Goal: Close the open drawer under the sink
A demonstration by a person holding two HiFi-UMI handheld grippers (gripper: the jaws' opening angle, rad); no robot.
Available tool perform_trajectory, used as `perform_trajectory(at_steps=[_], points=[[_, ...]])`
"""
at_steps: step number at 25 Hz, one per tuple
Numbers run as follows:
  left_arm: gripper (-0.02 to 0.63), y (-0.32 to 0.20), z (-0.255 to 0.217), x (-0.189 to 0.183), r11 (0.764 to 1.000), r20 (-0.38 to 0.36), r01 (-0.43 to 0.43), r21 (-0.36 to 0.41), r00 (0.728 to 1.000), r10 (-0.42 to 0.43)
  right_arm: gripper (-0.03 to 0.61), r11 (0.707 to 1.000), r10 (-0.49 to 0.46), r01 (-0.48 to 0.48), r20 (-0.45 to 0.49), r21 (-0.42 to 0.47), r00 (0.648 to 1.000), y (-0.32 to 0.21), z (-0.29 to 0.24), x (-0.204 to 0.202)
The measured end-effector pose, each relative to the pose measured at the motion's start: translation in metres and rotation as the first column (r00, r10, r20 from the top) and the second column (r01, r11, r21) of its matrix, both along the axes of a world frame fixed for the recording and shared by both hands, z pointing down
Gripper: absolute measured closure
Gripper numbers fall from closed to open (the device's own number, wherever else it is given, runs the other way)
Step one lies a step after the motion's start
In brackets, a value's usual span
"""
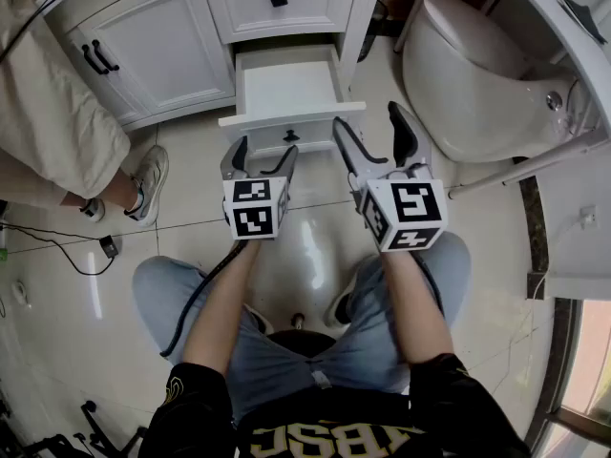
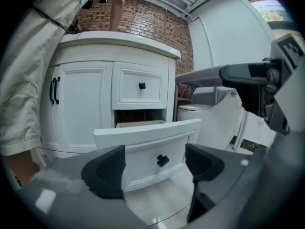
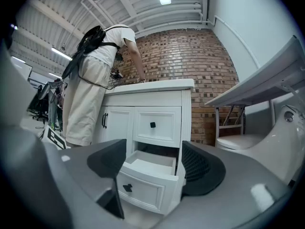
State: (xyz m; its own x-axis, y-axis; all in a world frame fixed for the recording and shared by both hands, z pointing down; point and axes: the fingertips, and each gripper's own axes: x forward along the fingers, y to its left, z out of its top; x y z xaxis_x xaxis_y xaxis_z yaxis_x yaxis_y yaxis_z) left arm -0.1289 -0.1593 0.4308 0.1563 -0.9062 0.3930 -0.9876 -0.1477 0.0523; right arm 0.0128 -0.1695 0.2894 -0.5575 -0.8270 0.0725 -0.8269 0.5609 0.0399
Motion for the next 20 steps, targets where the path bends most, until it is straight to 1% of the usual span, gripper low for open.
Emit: perform_trajectory(at_steps=[3,7,12,14,17,19,20], points=[[0.232,-0.007,0.013,0.005,0.999,-0.005,-0.003,-0.038,1.0,0.003,0.212,1.0,-0.006,0.006,0.003,-0.002,1.0,-0.002,0.001,0.0],[0.288,-0.019,0.029,0.014,0.996,-0.02,-0.013,-0.084,1.0,0.011,0.22,1.0,-0.011,0.011,0.003,-0.003,1.0,-0.006,0.002,0.003],[0.298,-0.034,0.052,0.024,0.989,-0.038,-0.015,-0.146,0.999,0.009,0.23,1.0,-0.004,0.004,0.0,-0.012,1.0,-0.015,0.007,0.011],[0.316,-0.04,0.062,0.027,0.985,-0.046,-0.016,-0.173,0.999,0.009,0.233,1.0,-0.002,0.002,-0.004,-0.016,1.0,-0.02,0.01,0.014],[0.382,-0.048,0.076,0.03,0.976,-0.061,0.003,-0.216,0.998,-0.017,0.236,0.999,0.008,-0.008,-0.009,-0.032,1.0,-0.028,0.017,0.021],[0.458,-0.053,0.081,0.027,0.971,-0.066,0.036,-0.235,0.996,-0.052,0.238,0.999,0.013,-0.014,-0.006,-0.044,1.0,-0.033,0.02,0.025],[0.451,-0.056,0.082,0.026,0.97,-0.067,0.053,-0.236,0.995,-0.07,0.239,0.999,0.015,-0.015,-0.002,-0.05,1.0,-0.035,0.021,0.027]])
